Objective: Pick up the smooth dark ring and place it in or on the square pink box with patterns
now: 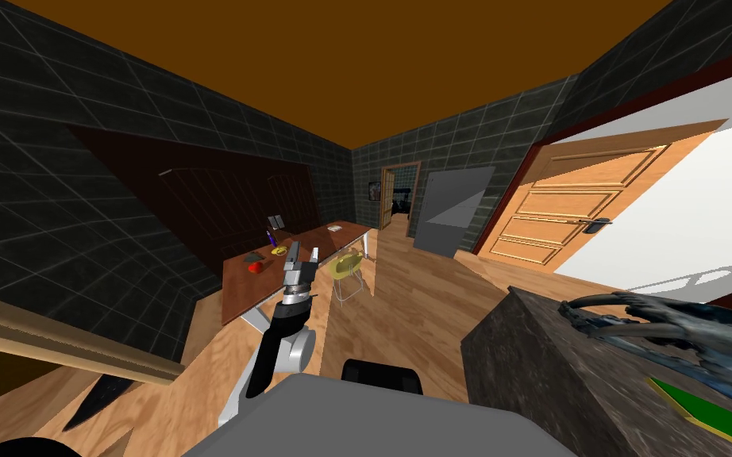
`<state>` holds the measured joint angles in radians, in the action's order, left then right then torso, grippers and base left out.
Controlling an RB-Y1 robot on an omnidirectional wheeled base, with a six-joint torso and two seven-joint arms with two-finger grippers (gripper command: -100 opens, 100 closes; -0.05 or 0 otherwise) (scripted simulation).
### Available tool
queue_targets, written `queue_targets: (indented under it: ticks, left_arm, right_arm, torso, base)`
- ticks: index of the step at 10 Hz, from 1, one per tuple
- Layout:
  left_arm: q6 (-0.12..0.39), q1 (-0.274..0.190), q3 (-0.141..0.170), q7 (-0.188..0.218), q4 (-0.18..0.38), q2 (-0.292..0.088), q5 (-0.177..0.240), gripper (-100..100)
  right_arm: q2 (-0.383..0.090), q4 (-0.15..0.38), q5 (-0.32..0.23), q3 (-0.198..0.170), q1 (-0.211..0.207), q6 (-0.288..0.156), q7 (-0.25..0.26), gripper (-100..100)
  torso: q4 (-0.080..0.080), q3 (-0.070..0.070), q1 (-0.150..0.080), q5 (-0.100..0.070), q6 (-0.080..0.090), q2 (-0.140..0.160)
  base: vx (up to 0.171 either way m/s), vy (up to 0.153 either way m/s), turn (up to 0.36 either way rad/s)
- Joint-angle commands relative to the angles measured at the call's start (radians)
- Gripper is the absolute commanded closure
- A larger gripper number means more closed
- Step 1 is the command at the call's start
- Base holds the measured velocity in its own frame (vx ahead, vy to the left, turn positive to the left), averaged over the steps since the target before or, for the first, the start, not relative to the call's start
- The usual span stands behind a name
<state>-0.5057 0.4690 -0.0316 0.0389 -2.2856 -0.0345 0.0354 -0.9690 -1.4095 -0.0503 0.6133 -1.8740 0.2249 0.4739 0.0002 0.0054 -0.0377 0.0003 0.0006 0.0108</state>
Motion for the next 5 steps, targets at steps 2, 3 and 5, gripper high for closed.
queue_targets:
  ticks: [2,3,5]
  left_arm:
    - [0.0,0.0,0.0,0.0,0.0,0.0,0.0,0]
    - [0.0,0.0,0.0,0.0,0.0,0.0,0.0,0]
    - [0.0,0.0,0.0,0.0,0.0,0.0,0.0,0]
  right_arm:
    - [-0.005,-0.023,0.023,0.053,-0.073,0.019,-0.01,-100]
    - [-0.008,-0.031,0.032,0.073,-0.104,0.025,-0.014,-100]
    - [-0.013,-0.048,0.049,0.112,-0.16,0.038,-0.022,-100]
  torso:
    - [0.0,0.0,0.0,0.0,0.0,0.0]
    - [0.0,0.0,0.0,0.0,0.0,0.0]
    - [0.0,0.0,0.0,0.0,0.0,-0.001]
  base:
    - [0.015,0.042,-0.029]
    - [0.016,0.04,-0.028]
    - [0.012,0.038,-0.028]
